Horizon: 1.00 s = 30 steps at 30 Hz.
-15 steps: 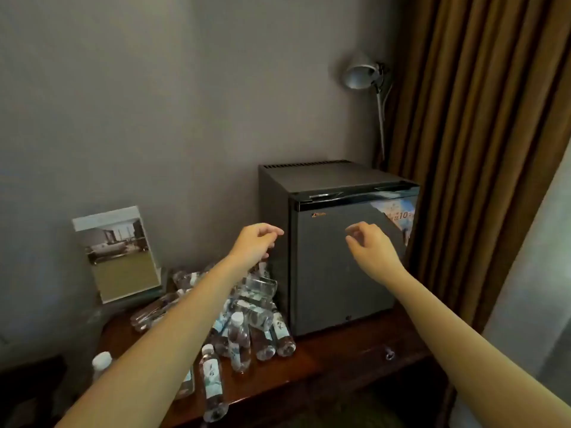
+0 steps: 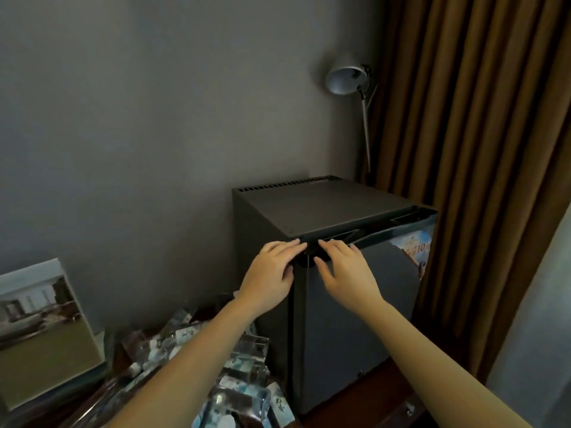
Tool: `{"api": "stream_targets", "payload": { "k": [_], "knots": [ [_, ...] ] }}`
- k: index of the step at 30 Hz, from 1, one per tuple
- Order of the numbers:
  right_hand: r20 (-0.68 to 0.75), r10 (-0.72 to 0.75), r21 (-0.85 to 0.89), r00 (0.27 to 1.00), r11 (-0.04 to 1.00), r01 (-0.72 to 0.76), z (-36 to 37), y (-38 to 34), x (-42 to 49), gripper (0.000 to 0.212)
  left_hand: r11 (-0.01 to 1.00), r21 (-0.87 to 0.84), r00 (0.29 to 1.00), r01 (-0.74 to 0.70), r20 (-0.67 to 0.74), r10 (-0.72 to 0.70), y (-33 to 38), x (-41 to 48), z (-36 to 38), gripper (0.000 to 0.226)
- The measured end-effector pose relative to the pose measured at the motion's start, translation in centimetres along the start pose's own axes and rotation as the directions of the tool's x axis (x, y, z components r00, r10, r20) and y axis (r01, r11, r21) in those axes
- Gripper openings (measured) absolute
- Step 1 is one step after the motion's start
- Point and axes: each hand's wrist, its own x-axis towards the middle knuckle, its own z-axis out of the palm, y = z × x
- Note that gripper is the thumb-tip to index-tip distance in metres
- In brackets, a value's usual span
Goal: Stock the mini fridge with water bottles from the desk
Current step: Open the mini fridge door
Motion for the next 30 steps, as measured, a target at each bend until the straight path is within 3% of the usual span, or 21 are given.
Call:
{"api": "stream_targets", "payload": {
  "k": [5, 13, 19, 22, 30],
  "knots": [
    [-0.107, 0.055, 0.076, 0.993, 0.996, -0.047, 1.9, -0.6, -0.4, 0.049, 0.999, -0.030, 1.000, -0.015, -0.028, 0.014, 0.1, 0.5, -0.1, 0.054],
    [-0.151, 0.155, 0.175, 0.976, 0.976, -0.128, 2.3, -1.5, -0.2, 0.049, 0.999, -0.011, 0.998, -0.042, -0.041, 0.041, 0.5, 0.9, -0.4, 0.054],
    [-0.046, 0.121, 0.234, 0.992, 0.966, -0.108, 1.9, -0.2, -0.1, 0.076, 0.998, -0.031, 0.998, -0.051, -0.033, 0.050, 0.5, 2.0, -0.7, 0.046],
    [-0.051, 0.126, 0.231, 0.991, 0.967, -0.111, 1.8, 0.0, 0.2, 0.072, 0.997, -0.053, 0.998, -0.055, -0.025, 0.054, 0.1, 2.8, -0.8, 0.049],
    [-0.312, 0.090, 0.342, 0.946, 0.940, 0.023, -2.1, 3.3, -8.0, 0.054, 0.879, -0.318, 0.931, -0.355, -0.035, 0.364, 6.7, 0.5, 1.5, 0.057]
  ]
}}
